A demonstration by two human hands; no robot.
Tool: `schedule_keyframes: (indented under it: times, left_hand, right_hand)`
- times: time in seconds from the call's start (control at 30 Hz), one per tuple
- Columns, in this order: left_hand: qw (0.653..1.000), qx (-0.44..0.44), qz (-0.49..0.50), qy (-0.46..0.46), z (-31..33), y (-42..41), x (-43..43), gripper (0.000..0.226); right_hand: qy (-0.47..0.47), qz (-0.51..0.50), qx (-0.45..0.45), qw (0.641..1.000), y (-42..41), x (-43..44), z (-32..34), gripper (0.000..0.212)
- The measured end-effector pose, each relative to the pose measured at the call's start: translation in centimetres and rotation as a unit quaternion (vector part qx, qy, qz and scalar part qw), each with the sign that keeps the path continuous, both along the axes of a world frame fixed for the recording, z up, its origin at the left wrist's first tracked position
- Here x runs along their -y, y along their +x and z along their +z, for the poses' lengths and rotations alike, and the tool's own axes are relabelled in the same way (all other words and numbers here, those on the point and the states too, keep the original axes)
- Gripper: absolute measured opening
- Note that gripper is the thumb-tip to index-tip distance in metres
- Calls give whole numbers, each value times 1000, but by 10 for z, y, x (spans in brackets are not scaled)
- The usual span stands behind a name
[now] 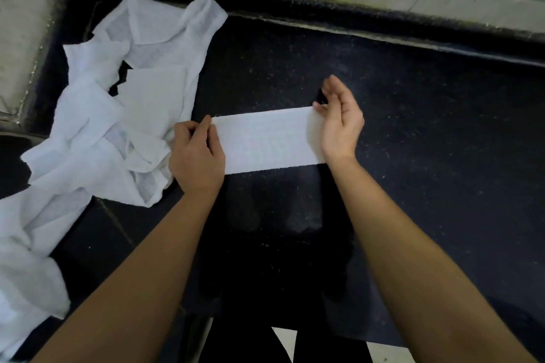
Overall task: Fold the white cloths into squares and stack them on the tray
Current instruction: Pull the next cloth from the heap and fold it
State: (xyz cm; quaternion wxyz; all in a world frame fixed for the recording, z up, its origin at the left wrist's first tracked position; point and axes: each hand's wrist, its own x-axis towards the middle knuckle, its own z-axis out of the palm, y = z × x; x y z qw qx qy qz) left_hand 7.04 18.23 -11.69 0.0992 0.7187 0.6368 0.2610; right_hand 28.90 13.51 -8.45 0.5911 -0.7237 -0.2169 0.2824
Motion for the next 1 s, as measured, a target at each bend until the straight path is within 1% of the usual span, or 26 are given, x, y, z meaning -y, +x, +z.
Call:
schedule_keyframes:
  times: [0.1,0.2,0.23,0.27,0.3,0.33,0.37,0.4,0.43,0.5,0.57,0.6,0.67,0.7,0.73,0.8,0.87,0.93,0.97,1.0]
  left_hand:
    - [1000,21,-4,-17,4,1,0,29]
    - [987,129,65,-70,13,2,0,37]
    - [985,147,61,-61,18,6,1,39]
    - [991,130,23,-32,23,11,1,40]
    - [995,86,-49,2,25,16,1,40]
    - [990,27,-139,25,23,19,0,42]
    - [975,-32,-221,18,19,21,-1,45]
    - [957,-89,-276,-13,15,20,-3,50]
    - [942,-138,-301,-49,12,17,-4,55]
    - [928,-196,-303,-90,6,12,-6,61]
    - [923,-215,-302,-98,5,13,-7,63]
    - [923,-219,-300,-99,7,13,-6,63]
    - [922,-223,-298,-102,10,14,-6,64]
    - [922,-224,-298,-104,9,14,-5,64]
    - [922,-224,-298,-104,8,14,-5,64]
    - [923,-224,-296,-105,9,13,-6,65]
    - [923,-223,-295,-105,10,13,-6,65]
    - [925,-221,-292,-104,10,13,-5,65]
    - [925,-221,-291,-103,10,14,-5,65]
    - [925,-222,-291,-102,9,14,-5,65]
  right_hand:
    - [2,-7,8,1000,-3,-1,0,36]
    - [-4,-3,32,999,-5,-2,-1,36]
    - [-9,-4,39,999,-5,-2,-1,36]
    - [-12,-2,48,999,-5,-2,-2,37]
    - [-15,1,58,998,-5,-2,-2,37]
    - [-16,4,66,998,-5,-3,-2,37]
    - [-20,5,70,997,-5,-4,-2,37]
    - [-25,4,75,997,-5,-4,-2,38]
    - [-31,3,81,996,-5,-3,-2,38]
    - [-40,1,88,995,-7,-1,-2,38]
    - [-49,4,94,994,-6,-2,0,38]
    - [-50,4,76,996,-2,-3,1,37]
    - [-48,-16,-6,999,8,-2,9,35]
    - [-50,-23,-32,998,14,4,13,33]
    - [-58,-21,-27,998,18,11,19,31]
    - [-129,10,88,988,25,27,26,32]
    - [-240,72,213,944,23,39,30,40]
    - [-327,132,284,892,16,45,29,44]
    - [-353,148,301,873,11,44,29,41]
    - [-369,151,307,864,7,43,30,39]
